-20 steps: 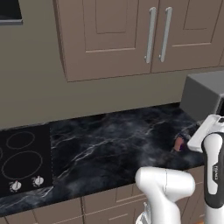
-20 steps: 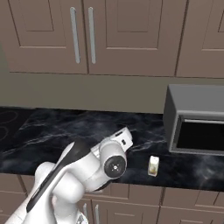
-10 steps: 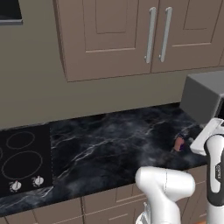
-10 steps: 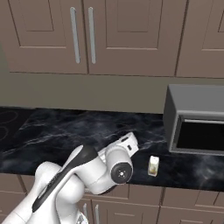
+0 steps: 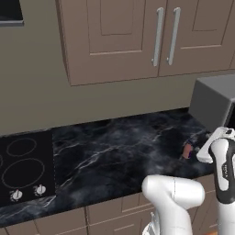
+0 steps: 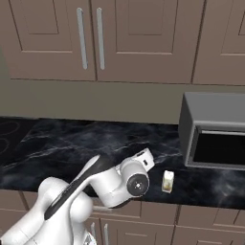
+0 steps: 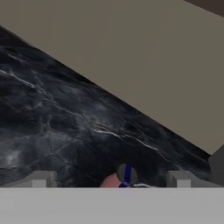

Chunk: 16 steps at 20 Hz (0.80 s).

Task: Move the drinks to the dining counter.

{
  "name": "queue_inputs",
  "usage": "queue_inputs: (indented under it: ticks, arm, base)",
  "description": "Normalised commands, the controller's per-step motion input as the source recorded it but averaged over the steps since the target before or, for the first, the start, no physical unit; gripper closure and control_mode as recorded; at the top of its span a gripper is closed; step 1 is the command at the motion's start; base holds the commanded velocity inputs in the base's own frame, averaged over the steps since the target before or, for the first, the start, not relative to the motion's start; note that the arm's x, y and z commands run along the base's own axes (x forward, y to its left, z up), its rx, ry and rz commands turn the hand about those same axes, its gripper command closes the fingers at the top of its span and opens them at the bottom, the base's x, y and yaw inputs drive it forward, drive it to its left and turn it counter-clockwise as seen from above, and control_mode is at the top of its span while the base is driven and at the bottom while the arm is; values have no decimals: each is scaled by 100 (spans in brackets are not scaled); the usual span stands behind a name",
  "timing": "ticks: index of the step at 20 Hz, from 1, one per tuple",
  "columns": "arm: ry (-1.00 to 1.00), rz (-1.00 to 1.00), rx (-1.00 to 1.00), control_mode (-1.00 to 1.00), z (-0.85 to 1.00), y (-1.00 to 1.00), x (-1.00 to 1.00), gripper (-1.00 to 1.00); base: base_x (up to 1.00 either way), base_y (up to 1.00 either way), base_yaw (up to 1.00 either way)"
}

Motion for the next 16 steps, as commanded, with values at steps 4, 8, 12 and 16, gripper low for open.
queue_inputs:
  ticks: [4, 8, 12, 16]
  arm:
    - [7, 0, 0, -100, -24, -9, 29, -100]
    - [6, 0, 0, -100, -20, -17, 23, -100]
    - [6, 0, 5, -100, -19, -29, 22, -100]
    - [6, 0, 8, -100, -19, -29, 22, -100]
  base:
    - [0, 0, 0]
    - [0, 0, 0]
    - [0, 0, 0]
    - [0, 0, 0]
